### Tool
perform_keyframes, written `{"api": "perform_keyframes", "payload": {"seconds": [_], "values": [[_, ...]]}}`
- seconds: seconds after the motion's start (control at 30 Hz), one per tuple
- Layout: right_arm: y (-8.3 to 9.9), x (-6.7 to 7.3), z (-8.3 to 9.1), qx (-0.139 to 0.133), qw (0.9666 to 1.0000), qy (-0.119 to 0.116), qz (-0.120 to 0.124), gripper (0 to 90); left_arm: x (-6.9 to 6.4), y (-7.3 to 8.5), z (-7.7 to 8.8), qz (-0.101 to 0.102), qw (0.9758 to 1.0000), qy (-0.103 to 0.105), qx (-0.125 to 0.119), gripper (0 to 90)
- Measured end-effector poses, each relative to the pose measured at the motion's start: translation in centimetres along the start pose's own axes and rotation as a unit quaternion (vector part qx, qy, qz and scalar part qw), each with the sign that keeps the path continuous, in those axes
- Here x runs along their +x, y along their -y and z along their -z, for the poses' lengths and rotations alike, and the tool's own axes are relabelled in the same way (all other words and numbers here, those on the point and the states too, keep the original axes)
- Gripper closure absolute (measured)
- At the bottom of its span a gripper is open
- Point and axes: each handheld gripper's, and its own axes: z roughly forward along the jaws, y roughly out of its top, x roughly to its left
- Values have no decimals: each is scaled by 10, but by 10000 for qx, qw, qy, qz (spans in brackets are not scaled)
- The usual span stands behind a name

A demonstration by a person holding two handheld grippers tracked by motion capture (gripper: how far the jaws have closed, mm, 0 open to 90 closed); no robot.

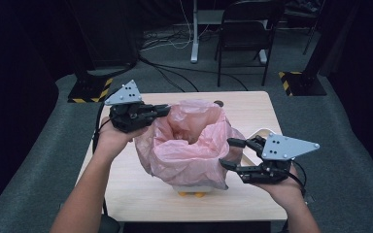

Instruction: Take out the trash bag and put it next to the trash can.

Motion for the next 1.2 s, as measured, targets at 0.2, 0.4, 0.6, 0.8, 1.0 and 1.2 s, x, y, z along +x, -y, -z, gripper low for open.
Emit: {"api": "perform_keyframes", "payload": {"seconds": [0.2, 0.4, 0.6, 0.8, 1.0, 1.2], "values": [[-1, -2, 1, 27, 10000, 58, 25, 508, -2, -1, 1, -1, 10000, 61, -53, 865], [-1, 0, 4, -40, 10000, 26, 58, 606, -5, -3, 0, -19, 9999, 112, -83, 866], [0, 0, 6, -87, 10000, -21, 43, 725, -9, -5, 0, -52, 9998, 179, -84, 866], [-4, 0, 7, -67, 9999, -89, 89, 866, -9, -6, 0, -32, 9997, 220, -102, 866], [-10, -2, 6, -13, 9998, -90, 155, 895, -10, -9, 0, -45, 9996, 243, -106, 866], [-22, -5, 2, -37, 9995, -86, 292, 897, -12, -13, 1, -91, 9994, 293, -132, 866]]}}
